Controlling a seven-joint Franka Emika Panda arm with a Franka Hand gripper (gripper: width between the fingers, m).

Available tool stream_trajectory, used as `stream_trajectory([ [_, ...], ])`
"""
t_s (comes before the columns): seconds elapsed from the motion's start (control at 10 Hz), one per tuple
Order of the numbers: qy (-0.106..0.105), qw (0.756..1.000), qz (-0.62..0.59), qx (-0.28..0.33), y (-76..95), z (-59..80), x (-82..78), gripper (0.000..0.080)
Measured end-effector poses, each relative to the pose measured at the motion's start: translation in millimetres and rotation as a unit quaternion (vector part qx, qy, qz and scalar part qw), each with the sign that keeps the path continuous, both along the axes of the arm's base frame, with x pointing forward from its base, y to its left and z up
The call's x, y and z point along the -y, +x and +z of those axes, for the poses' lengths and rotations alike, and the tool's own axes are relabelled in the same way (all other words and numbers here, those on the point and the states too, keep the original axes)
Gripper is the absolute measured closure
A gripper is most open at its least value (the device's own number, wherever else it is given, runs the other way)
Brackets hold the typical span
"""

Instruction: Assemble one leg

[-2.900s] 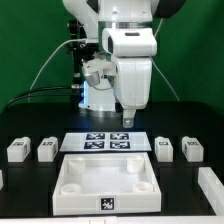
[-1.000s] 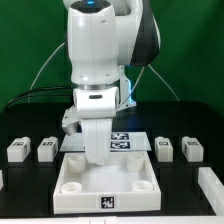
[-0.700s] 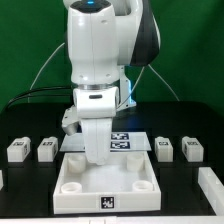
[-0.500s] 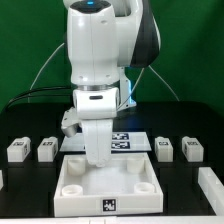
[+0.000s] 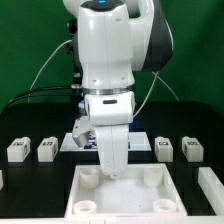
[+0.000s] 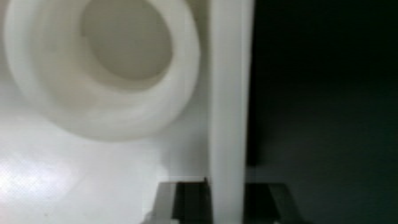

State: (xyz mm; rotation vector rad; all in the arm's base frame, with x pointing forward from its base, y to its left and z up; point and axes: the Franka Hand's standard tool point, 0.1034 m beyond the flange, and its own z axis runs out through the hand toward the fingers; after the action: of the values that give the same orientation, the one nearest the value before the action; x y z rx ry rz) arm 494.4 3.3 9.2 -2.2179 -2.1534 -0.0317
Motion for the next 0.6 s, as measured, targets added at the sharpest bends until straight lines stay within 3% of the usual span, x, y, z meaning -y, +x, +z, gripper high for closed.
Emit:
stream_trajectory([
  [0.5, -0.002, 1.000, 0.001, -0.028, 1.2, -0.3, -33.4, 0.0736],
  [0.6, -0.002, 1.000, 0.002, -0.028, 1.2, -0.4, -34.3, 0.0735],
])
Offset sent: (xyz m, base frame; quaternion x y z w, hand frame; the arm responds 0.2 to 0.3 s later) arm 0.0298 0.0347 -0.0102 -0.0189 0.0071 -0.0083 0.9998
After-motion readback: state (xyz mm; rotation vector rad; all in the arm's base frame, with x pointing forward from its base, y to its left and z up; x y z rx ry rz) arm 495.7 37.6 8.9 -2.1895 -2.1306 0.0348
